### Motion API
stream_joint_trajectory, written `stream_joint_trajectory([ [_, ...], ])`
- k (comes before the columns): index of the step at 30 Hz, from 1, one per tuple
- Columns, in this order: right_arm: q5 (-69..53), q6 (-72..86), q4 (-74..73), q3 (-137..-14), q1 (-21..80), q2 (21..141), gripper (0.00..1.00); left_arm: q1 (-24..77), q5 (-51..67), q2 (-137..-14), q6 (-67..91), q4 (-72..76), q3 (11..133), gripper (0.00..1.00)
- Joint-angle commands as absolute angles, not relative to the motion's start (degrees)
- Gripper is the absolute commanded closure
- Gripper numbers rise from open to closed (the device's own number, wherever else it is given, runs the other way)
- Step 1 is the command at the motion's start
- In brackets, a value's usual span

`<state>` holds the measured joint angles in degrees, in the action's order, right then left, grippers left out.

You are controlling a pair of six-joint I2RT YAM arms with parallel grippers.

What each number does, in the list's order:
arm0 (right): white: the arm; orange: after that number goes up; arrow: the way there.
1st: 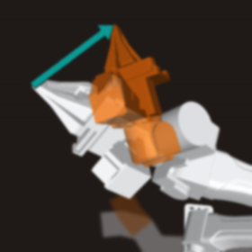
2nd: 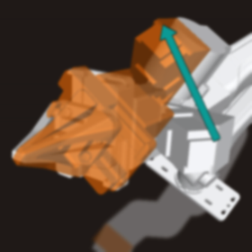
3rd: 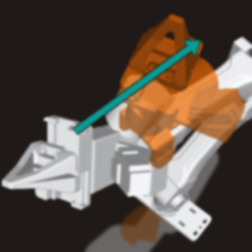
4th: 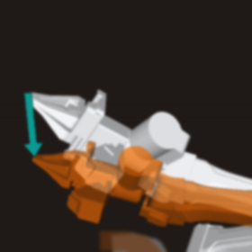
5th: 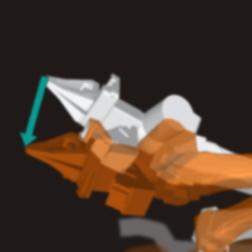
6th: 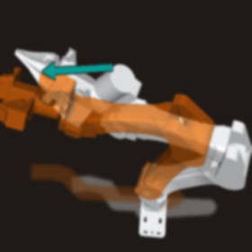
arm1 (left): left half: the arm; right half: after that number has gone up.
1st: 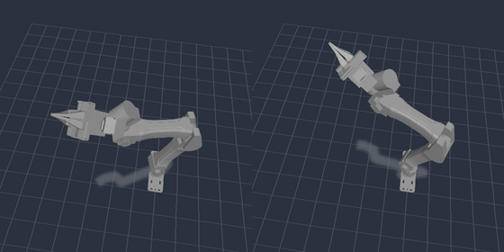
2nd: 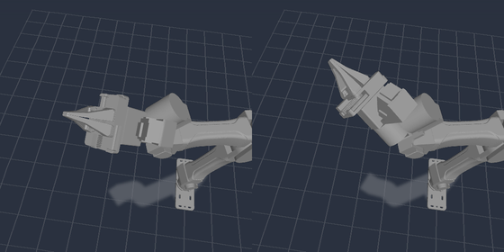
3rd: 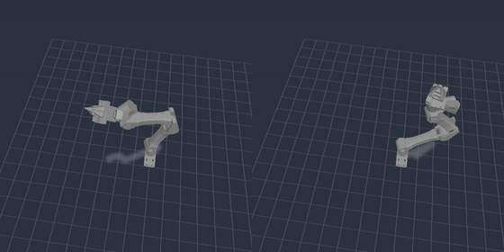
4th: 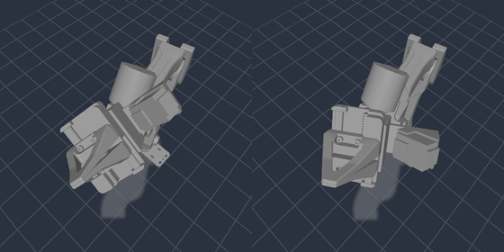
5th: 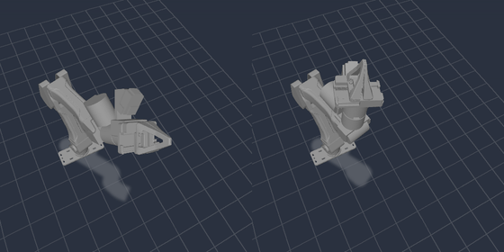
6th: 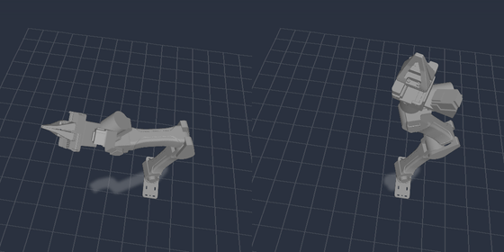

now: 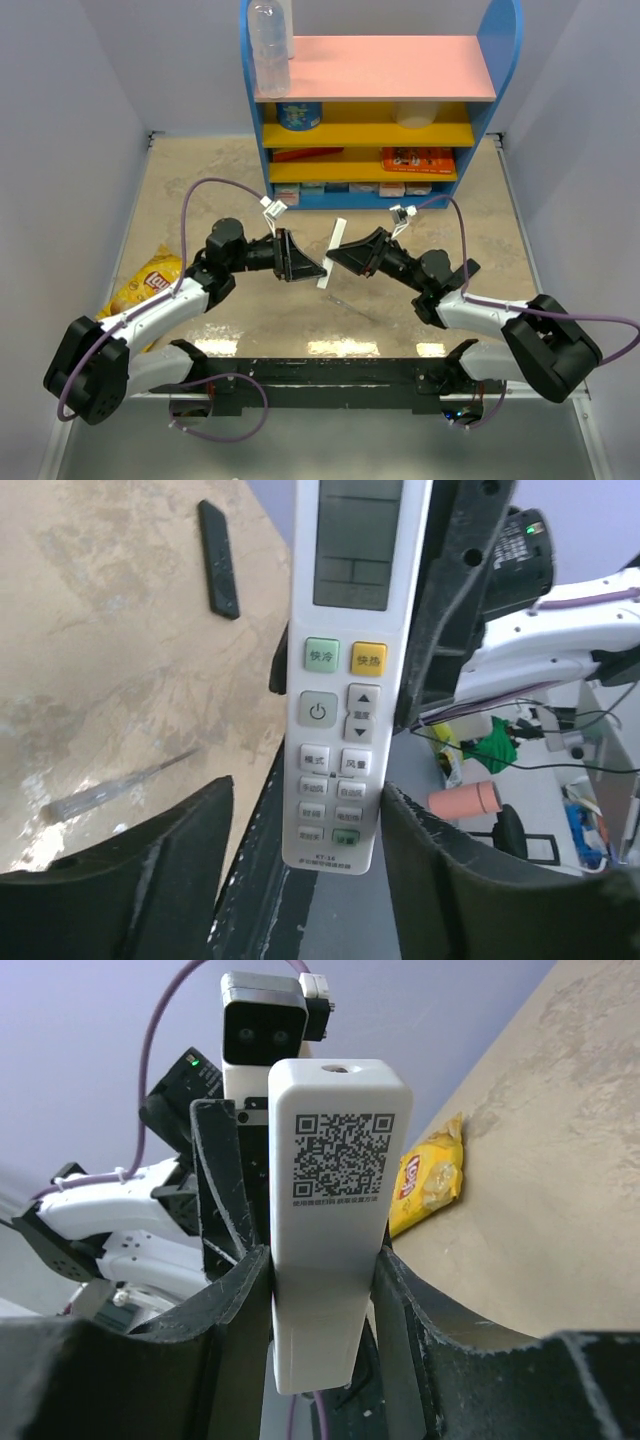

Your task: Unload the batteries from the remote control

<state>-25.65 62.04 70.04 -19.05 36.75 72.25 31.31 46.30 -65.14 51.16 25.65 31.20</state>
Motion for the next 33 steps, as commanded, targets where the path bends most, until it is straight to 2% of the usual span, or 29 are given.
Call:
stream_joint_trajectory([
  [1,-28.57,56.53,66.73,-21.62,37.00,69.53,0.87,31.29,39.14,-62.32,45.27,15.84,35.93,0.29],
  [5,-27.69,50.64,54.27,-23.72,37.09,67.76,0.90,31.20,30.69,-60.65,40.18,1.01,41.21,0.25],
  [11,-25.93,42.37,39.76,-28.38,37.79,67.76,0.91,31.29,23.47,-63.54,36.31,-9.21,51.58,0.24],
  [22,-16.44,40.17,29.53,-32.69,40.69,69.26,0.94,35.59,14.43,-77.60,32.96,-15.64,64.59,0.25],
  [30,-12.31,39.55,26.11,-34.01,41.48,69.26,0.97,37.71,11.16,-82.09,33.13,-16.88,65.65,0.35],
  [33,-11.87,39.20,25.22,-34.45,41.75,69.52,0.97,37.88,11.16,-83.49,33.31,-16.79,65.39,0.42],
])
